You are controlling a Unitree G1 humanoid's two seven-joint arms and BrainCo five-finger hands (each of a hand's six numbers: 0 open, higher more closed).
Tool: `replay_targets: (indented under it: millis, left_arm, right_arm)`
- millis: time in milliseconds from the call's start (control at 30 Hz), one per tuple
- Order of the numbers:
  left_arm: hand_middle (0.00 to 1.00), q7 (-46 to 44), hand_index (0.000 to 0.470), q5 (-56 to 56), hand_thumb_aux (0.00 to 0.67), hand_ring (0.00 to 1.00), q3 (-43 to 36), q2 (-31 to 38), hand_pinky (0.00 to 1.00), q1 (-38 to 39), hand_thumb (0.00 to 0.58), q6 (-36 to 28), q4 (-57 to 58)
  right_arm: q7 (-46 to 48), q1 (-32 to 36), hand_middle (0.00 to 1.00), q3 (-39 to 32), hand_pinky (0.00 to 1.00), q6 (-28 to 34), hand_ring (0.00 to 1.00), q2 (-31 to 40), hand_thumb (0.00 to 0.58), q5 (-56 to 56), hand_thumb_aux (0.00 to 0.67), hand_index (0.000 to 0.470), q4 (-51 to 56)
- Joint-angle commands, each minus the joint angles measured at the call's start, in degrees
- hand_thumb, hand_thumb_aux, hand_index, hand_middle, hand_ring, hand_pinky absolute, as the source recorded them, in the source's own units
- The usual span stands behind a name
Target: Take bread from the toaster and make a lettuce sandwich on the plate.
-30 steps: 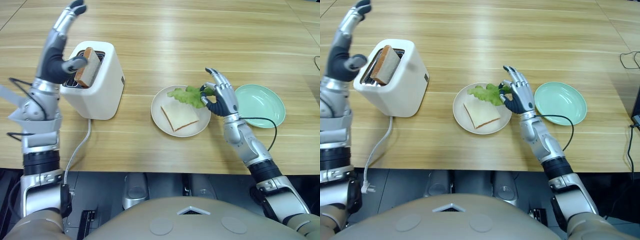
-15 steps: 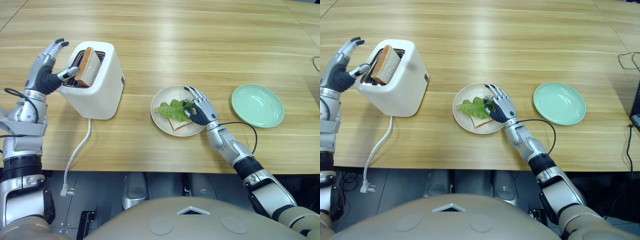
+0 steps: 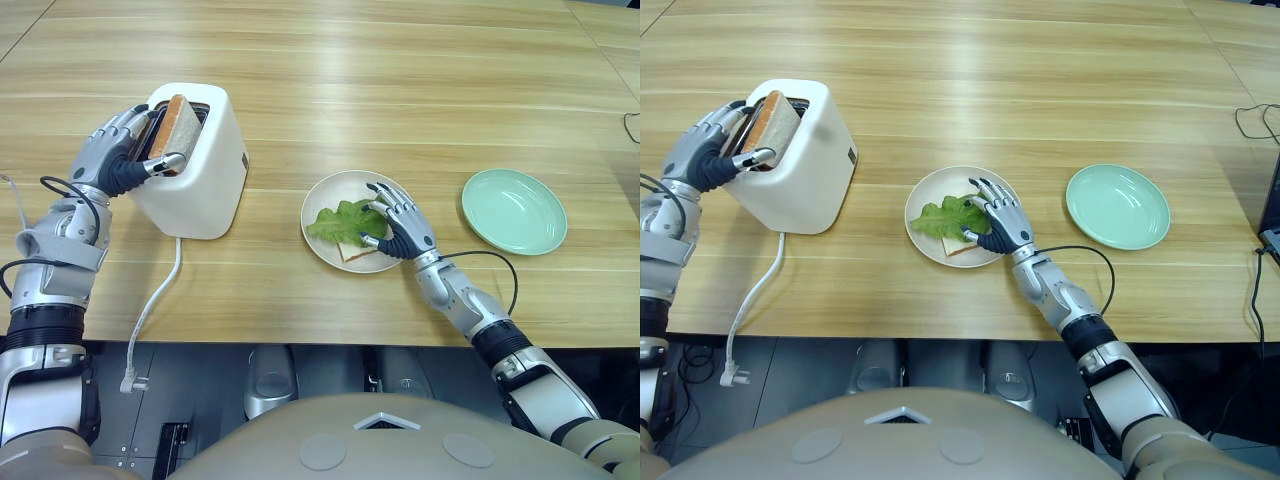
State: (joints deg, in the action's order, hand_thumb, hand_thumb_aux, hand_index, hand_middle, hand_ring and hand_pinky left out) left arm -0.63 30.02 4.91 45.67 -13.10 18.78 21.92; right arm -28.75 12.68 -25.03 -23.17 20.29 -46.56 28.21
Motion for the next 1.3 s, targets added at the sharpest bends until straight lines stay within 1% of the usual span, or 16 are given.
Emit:
replay_targets:
  millis: [33,67,100,133,167,200,233,633,1000,1033,1067,1100,1133,1167,1200,1300]
  left_arm:
    - [0.00,-1.27,0.000,0.25,0.000,0.00,-2.25,0.16,0.00,0.09,0.000,0.08,-0.18]
    - [0.00,-1.46,0.094,0.09,0.137,0.00,-2.47,0.10,0.00,0.16,0.212,0.16,-0.47]
    - [0.00,-1.52,0.184,0.01,0.268,0.00,-2.59,0.09,0.00,0.19,0.371,0.16,-0.66]
    - [0.00,-1.54,0.184,-0.06,0.268,0.00,-2.67,0.08,0.00,0.17,0.371,0.15,-0.76]
    - [0.00,-1.62,0.363,-0.22,0.528,0.00,-2.72,0.08,0.00,0.17,0.554,0.24,-0.86]
    - [0.00,-1.75,0.453,-0.50,0.659,0.00,-2.71,0.05,0.00,0.29,0.580,0.39,-1.18]
    - [0.00,-1.90,0.460,-0.87,0.670,0.00,-2.67,0.02,0.00,0.43,0.580,0.62,-1.47]
    - [0.00,-1.71,0.460,-9.16,0.670,0.00,1.04,-3.06,0.00,-0.49,0.580,2.98,-5.79]
    - [0.00,2.54,0.460,-14.15,0.670,0.00,5.74,-7.58,0.00,-3.37,0.580,5.25,-10.00]
    - [0.07,2.85,0.460,-14.46,0.670,0.07,6.11,-7.99,0.07,-3.63,0.580,5.37,-10.23]
    - [0.07,3.26,0.460,-14.82,0.670,0.07,6.49,-8.37,0.07,-3.94,0.580,5.52,-10.31]
    - [0.25,3.50,0.460,-15.16,0.670,0.25,6.80,-8.68,0.25,-4.18,0.580,5.58,-10.28]
    - [0.25,3.70,0.460,-15.52,0.670,0.25,7.05,-8.96,0.25,-4.39,0.580,5.65,-10.17]
    - [0.55,3.92,0.460,-15.91,0.670,0.55,7.32,-9.27,0.55,-4.64,0.580,5.80,-10.00]
    - [1.00,4.08,0.460,-16.47,0.670,1.00,7.59,-9.60,1.00,-4.91,0.580,6.17,-9.87]
    - [1.00,4.33,0.460,-17.52,0.670,1.00,8.24,-10.60,1.00,-5.70,0.580,6.92,-9.80]
  right_arm:
    - [0.51,-0.59,0.00,0.60,0.00,-0.29,0.00,0.43,0.000,0.85,0.000,0.000,-1.56]
    - [0.50,-0.68,0.00,0.68,0.00,-0.30,0.00,0.46,0.000,0.87,0.000,0.000,-1.76]
    - [0.47,-0.76,0.00,0.76,0.00,-0.28,0.00,0.50,0.000,0.88,0.000,0.000,-1.98]
    - [0.35,-0.82,0.00,0.87,0.00,-0.29,0.00,0.54,0.000,0.91,0.000,0.000,-2.17]
    - [0.28,-0.86,0.00,0.96,0.00,-0.29,0.00,0.59,0.000,0.96,0.000,0.000,-2.30]
    - [0.21,-0.89,0.00,1.04,0.00,-0.30,0.00,0.63,0.000,1.00,0.000,0.000,-2.39]
    - [0.17,-0.90,0.00,1.10,0.00,-0.29,0.00,0.65,0.000,1.01,0.000,0.000,-2.44]
    - [-0.13,-1.00,0.00,1.66,0.00,-0.57,0.00,0.63,0.000,1.17,0.000,0.000,-1.66]
    - [-0.35,-1.34,0.00,2.22,0.00,-0.53,0.00,0.75,0.000,1.22,0.000,0.000,-2.44]
    - [-0.37,-1.37,0.00,2.24,0.00,-0.56,0.00,0.76,0.000,1.22,0.000,0.000,-2.46]
    - [-0.36,-1.40,0.00,2.27,0.00,-0.58,0.00,0.75,0.000,1.20,0.000,0.000,-2.48]
    - [-0.36,-1.43,0.00,2.31,0.00,-0.59,0.00,0.74,0.000,1.20,0.000,0.000,-2.49]
    - [-0.35,-1.45,0.00,2.34,0.00,-0.59,0.00,0.74,0.000,1.21,0.000,0.000,-2.50]
    - [-0.35,-1.47,0.00,2.39,0.00,-0.59,0.00,0.77,0.000,1.23,0.000,0.000,-2.53]
    - [-0.37,-1.56,0.00,2.48,0.00,-0.57,0.00,0.83,0.000,1.29,0.000,0.000,-2.69]
    - [-0.40,-1.73,0.00,2.70,0.00,-0.51,0.00,0.96,0.000,1.43,0.000,0.000,-3.03]
